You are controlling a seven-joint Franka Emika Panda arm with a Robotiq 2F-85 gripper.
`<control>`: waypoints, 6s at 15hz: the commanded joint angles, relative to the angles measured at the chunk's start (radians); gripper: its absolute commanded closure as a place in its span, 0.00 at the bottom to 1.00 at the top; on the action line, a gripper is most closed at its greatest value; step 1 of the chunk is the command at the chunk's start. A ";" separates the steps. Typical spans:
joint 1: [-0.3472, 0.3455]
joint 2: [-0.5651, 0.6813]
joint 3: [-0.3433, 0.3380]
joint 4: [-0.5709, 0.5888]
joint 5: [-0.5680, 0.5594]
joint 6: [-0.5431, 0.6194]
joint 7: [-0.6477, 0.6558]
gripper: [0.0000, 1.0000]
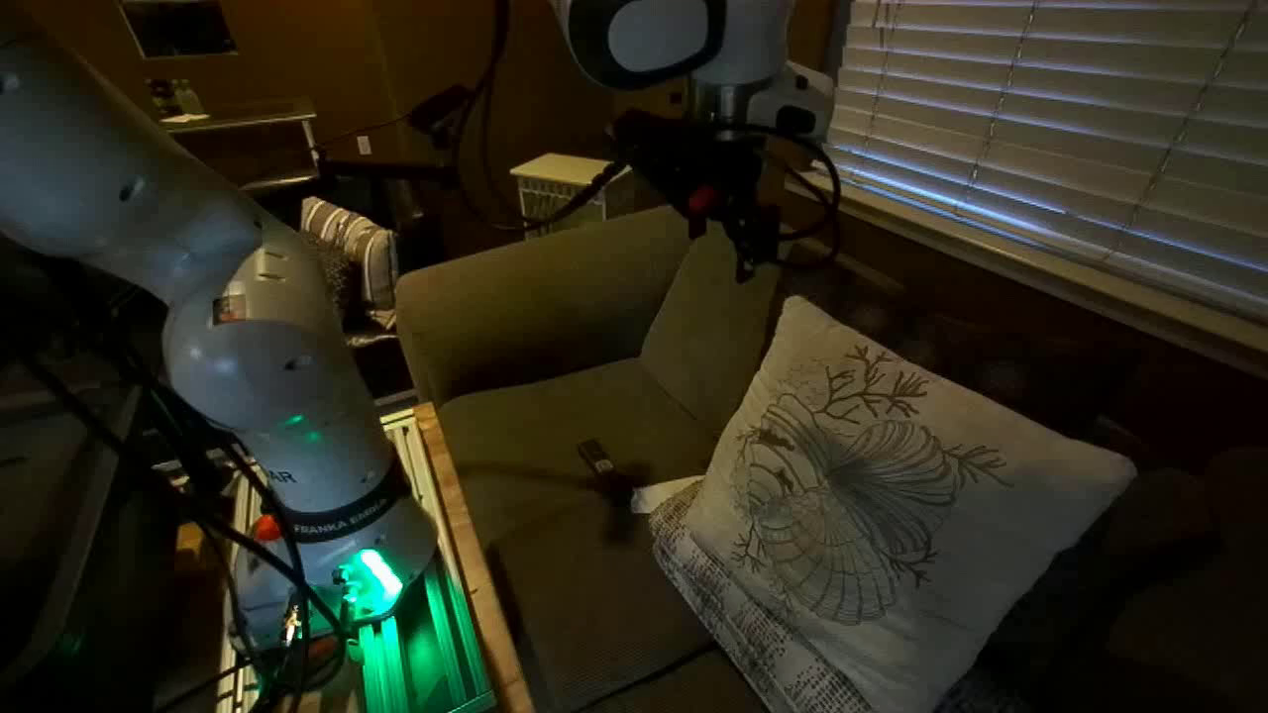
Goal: Move the black and white pillows to the left side of the sofa.
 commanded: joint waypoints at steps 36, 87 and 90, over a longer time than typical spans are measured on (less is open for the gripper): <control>-0.140 0.600 0.087 0.580 -0.207 0.074 0.284 0.00; -0.095 1.245 0.149 1.336 -0.088 -0.080 0.498 1.00; -0.067 1.239 0.130 1.324 -0.117 -0.035 0.523 0.99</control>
